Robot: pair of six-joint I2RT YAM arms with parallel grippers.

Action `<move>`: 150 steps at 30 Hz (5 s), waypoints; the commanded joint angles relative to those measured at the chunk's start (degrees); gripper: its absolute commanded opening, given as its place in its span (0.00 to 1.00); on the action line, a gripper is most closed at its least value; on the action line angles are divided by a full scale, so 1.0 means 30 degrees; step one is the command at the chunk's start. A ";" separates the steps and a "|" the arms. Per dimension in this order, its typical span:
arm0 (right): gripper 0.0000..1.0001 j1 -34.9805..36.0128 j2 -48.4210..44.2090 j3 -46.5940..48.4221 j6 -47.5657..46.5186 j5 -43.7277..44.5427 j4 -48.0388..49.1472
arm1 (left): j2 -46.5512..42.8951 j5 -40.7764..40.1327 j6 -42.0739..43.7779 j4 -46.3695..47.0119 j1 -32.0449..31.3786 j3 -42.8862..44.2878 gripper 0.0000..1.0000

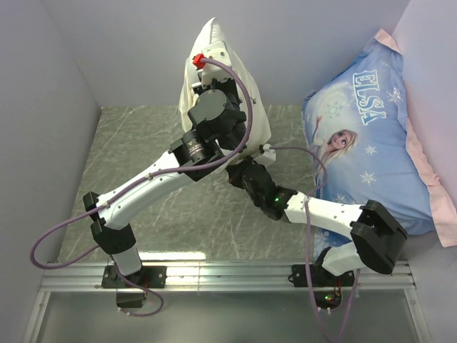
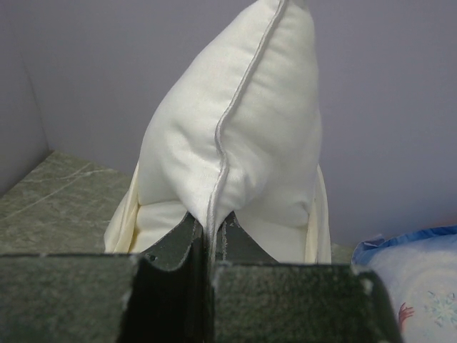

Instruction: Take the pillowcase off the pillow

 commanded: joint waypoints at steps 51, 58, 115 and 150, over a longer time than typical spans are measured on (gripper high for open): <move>0.51 -0.6893 -0.6490 0.3166 -0.7184 -0.9137 -0.7663 | -0.6121 0.5453 -0.2407 -0.0478 0.1319 -0.2104 0.01; 0.60 -0.6630 -1.0393 0.1789 -0.7214 -1.0955 -0.7080 | -0.6968 0.9669 -0.8206 -0.6429 0.4832 -0.3185 0.01; 0.69 -0.1475 0.7028 1.9066 -1.6793 -0.8444 -1.7858 | -1.2598 1.0555 -2.6170 -0.5642 -0.6237 -3.1256 0.00; 0.00 -0.7707 1.5997 3.0964 -1.4836 -0.0586 -1.9530 | -1.5203 0.8124 -3.1499 -1.4447 -1.0806 -2.8300 0.00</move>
